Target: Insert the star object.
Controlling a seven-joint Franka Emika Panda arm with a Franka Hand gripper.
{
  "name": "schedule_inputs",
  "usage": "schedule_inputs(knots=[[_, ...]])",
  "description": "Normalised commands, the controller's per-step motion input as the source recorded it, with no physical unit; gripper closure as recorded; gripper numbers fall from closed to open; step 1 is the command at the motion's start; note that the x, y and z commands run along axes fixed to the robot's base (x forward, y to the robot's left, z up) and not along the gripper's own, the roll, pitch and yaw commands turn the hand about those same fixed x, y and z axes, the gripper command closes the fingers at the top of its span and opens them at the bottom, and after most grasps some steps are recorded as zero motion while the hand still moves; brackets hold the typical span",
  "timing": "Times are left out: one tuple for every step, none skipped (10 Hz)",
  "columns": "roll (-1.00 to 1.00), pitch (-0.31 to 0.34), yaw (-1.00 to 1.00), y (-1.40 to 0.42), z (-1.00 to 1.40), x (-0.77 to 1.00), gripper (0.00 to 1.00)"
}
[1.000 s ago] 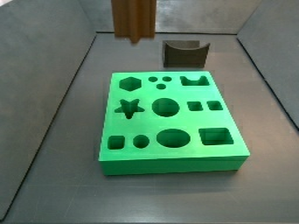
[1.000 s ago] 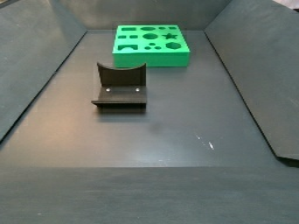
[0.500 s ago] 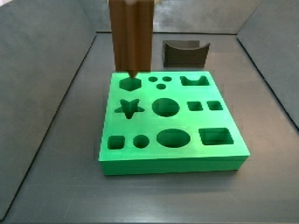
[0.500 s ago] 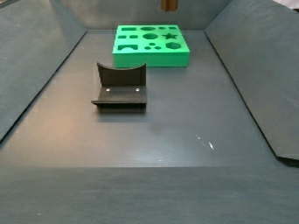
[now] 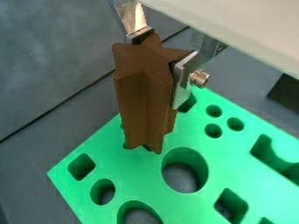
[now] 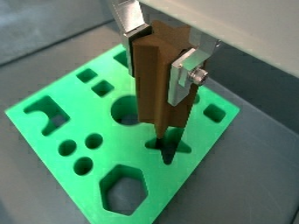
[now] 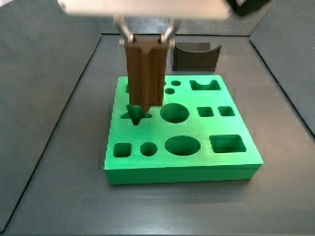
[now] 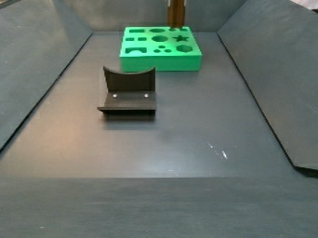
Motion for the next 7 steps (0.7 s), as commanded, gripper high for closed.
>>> schedule_inputs(knots=[[0.1, -0.026, 0.01, 0.0, -0.61, -0.19, 1.0], [0.14, -0.029, 0.03, 0.0, -0.62, -0.27, 1.0], [0.15, -0.029, 0.09, 0.01, -0.54, -0.31, 1.0], [0.18, -0.077, 0.17, 0.0, -0.49, -0.44, 1.0], [0.19, -0.101, 0.24, 0.03, -0.44, -0.45, 1.0], [0.19, -0.114, 0.3, 0.05, -0.43, -0.45, 1.0], [0.17, -0.156, 0.33, 0.09, -0.44, -0.55, 1.0]])
